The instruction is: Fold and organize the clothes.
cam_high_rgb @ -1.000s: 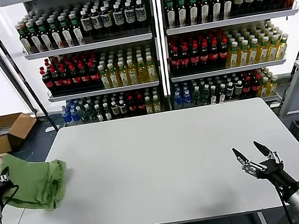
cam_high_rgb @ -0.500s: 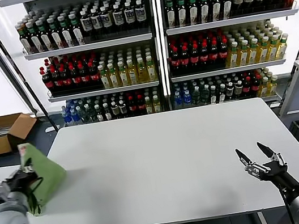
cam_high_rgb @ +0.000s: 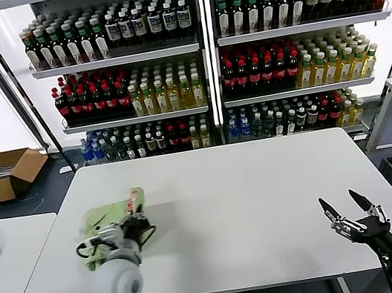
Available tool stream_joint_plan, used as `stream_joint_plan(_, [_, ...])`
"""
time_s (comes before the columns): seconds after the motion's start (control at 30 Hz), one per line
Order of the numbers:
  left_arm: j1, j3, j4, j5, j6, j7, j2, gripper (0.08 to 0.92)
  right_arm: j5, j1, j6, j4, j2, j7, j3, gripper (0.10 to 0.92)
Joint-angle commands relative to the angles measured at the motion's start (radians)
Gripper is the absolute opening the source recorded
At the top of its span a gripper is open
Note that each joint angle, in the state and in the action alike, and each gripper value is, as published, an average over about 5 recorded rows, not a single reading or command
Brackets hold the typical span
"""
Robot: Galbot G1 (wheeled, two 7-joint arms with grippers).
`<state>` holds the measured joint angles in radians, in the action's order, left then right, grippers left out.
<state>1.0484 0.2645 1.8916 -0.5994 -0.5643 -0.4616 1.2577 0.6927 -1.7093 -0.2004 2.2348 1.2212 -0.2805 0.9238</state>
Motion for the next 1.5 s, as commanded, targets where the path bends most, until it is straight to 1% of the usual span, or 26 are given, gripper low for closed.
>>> stream_joint_plan(0.03, [-0.116, -0.231, -0.038, -0.060, -0.013, -0.094, 0.150, 0.125, -0.023, -0.025, -0.029, 0.025, -0.018, 0.045, 0.004, 0.823])
stream_joint_plan(0.2, [-0.134, -0.281, -0.025, -0.202, -0.003, -0.120, 0.161, 0.125, -0.029, 0.008, -0.050, 0.019, -0.069, 0.069, -0.043, 0.823])
stream_joint_plan(0.33, [-0.164, -0.315, -0.066, -0.279, 0.026, -0.116, 0.183, 0.125, -0.049, 0.038, -0.065, 0.019, -0.089, 0.089, -0.106, 0.823])
stream_joint_plan(0.5, [-0.198, -0.328, -0.130, -0.285, 0.059, -0.083, 0.208, 0.125, -0.075, 0.067, -0.085, 0.009, -0.109, 0.121, -0.189, 0.823])
stream_joint_plan(0.6, [-0.197, -0.312, -0.114, -0.284, 0.076, -0.049, 0.202, 0.143, -0.076, 0.084, -0.099, -0.005, -0.125, 0.140, -0.227, 0.823])
stream_joint_plan(0.7, [-0.182, -0.287, -0.063, -0.296, 0.080, -0.015, 0.175, 0.209, -0.065, 0.114, -0.111, -0.028, -0.142, 0.155, -0.256, 0.823])
stream_joint_plan(0.9, [-0.145, -0.185, 0.031, -0.302, 0.070, 0.036, 0.099, 0.381, -0.002, 0.238, -0.177, -0.097, -0.182, 0.213, -0.332, 0.823])
stream_joint_plan(1.07, [-0.101, -0.088, 0.088, -0.251, 0.061, 0.096, -0.002, 0.529, 0.014, 0.411, -0.236, -0.220, -0.203, 0.273, -0.489, 0.823])
stream_joint_plan(1.2, [-0.051, 0.001, 0.112, -0.215, 0.054, 0.129, -0.069, 0.641, 0.022, 0.534, -0.270, -0.330, -0.177, 0.328, -0.620, 0.823])
stream_joint_plan(1.37, [0.017, 0.073, 0.143, -0.203, 0.048, 0.132, -0.087, 0.780, 0.005, 0.626, -0.314, -0.419, -0.122, 0.376, -0.734, 0.823])
stream_joint_plan(1.43, [0.043, 0.092, 0.157, -0.199, 0.047, 0.133, -0.087, 0.809, 0.002, 0.650, -0.315, -0.446, -0.103, 0.378, -0.763, 0.823])
stream_joint_plan(1.5, [0.062, 0.108, 0.170, -0.197, 0.047, 0.133, -0.086, 0.818, 0.001, 0.670, -0.315, -0.464, -0.089, 0.379, -0.785, 0.823])
